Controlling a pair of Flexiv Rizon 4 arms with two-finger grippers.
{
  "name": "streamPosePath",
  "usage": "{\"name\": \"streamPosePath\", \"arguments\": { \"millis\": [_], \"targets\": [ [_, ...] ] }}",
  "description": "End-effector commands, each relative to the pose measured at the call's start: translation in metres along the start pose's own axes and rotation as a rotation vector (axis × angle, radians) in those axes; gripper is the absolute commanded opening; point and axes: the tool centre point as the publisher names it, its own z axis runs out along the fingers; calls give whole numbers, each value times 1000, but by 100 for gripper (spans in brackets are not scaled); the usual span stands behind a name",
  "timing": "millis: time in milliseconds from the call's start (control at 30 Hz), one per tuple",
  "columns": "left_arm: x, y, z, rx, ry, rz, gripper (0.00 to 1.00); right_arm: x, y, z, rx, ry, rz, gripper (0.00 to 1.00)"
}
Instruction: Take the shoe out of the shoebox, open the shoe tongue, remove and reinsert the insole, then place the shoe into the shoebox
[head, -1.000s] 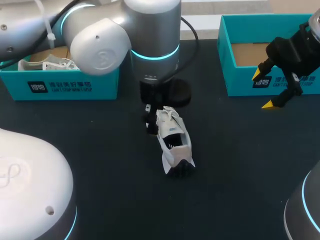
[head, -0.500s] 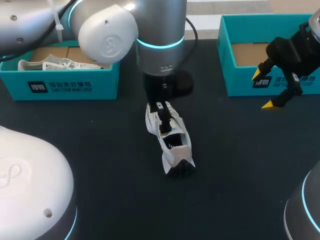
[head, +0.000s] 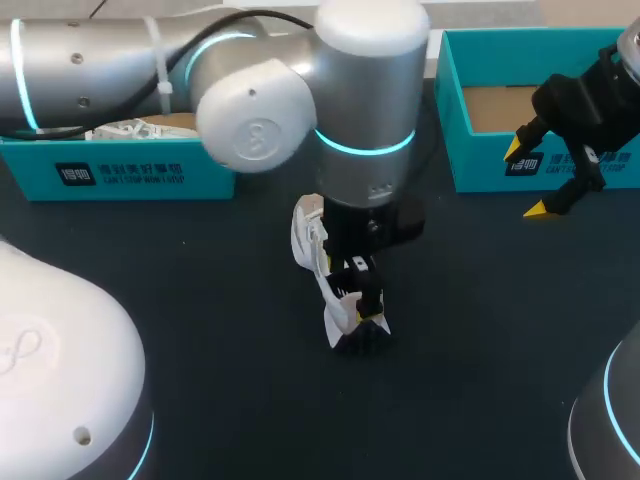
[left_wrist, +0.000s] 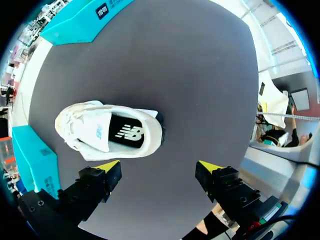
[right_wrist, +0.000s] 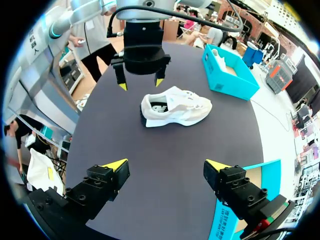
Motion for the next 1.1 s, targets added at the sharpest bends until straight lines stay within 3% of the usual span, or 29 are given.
{"name": "streamPosePath", "arguments": {
  "millis": [33, 400, 500, 533, 667, 1100],
  "targets": [
    [1, -8, 1, -19, -2, 0, 100, -1, 1, 1, 3, 2, 1, 100],
    [1, -8, 1, -19, -2, 0, 100, -1, 1, 1, 3, 2, 1, 100],
    [-1, -12, 8, 86, -7, 135, 100, -1, 1, 1, 3, 2, 1, 100],
    [-2, -14, 10, 51, -32, 141, 100, -1, 1, 1, 3, 2, 1, 100],
    [-6, -19, 17, 102, -75, 230, 100, -1, 1, 1, 3, 2, 1, 100],
    [-17, -21, 53, 55, -92, 232, 100, -1, 1, 1, 3, 2, 1, 100]
  ]
}}
